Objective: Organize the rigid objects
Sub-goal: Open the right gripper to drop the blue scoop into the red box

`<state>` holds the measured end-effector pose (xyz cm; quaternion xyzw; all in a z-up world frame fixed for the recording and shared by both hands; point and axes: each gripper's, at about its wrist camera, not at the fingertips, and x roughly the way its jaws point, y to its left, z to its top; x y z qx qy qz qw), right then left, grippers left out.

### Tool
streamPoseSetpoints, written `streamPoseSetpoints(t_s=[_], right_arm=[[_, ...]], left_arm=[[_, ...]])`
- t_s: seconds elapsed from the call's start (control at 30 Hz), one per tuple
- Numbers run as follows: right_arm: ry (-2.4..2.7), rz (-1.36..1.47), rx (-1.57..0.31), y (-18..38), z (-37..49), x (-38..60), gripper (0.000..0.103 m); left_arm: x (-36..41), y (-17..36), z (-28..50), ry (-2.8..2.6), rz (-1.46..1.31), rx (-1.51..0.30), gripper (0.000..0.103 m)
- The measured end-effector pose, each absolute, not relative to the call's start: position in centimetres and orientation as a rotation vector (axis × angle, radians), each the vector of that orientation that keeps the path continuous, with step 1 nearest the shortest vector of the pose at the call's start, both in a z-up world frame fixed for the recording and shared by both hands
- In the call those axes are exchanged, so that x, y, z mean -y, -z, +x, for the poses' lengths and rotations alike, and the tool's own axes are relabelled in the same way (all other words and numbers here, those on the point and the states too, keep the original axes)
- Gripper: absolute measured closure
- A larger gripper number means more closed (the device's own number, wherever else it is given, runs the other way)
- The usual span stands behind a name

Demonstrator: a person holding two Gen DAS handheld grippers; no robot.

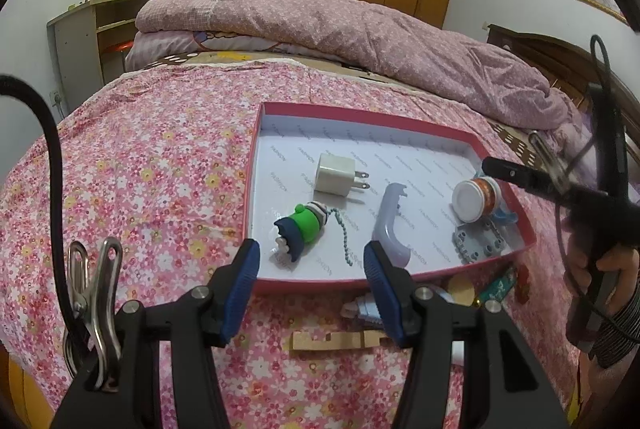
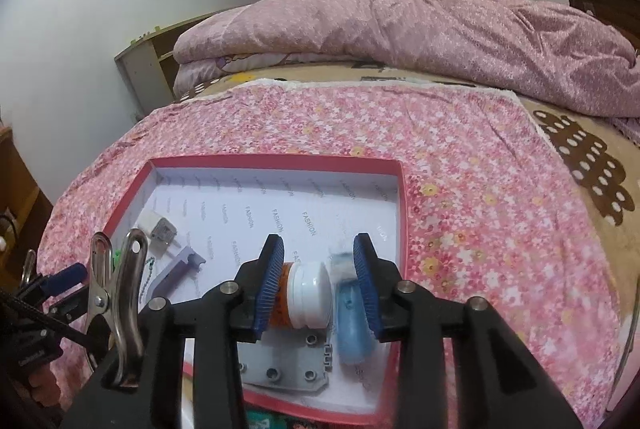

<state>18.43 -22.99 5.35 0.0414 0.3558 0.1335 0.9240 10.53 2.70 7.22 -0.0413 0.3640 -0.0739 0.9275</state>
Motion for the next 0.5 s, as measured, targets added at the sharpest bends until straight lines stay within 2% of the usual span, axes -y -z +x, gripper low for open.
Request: streamPoseSetpoints(t_s=[0.5], right_arm=[[-0.262,0.134,-0.703,-5.8,13.6,23.8,0.057]], left_arm=[[-4.6,-6.9,8.5,0.095,-0.072,-0.775,0.041]])
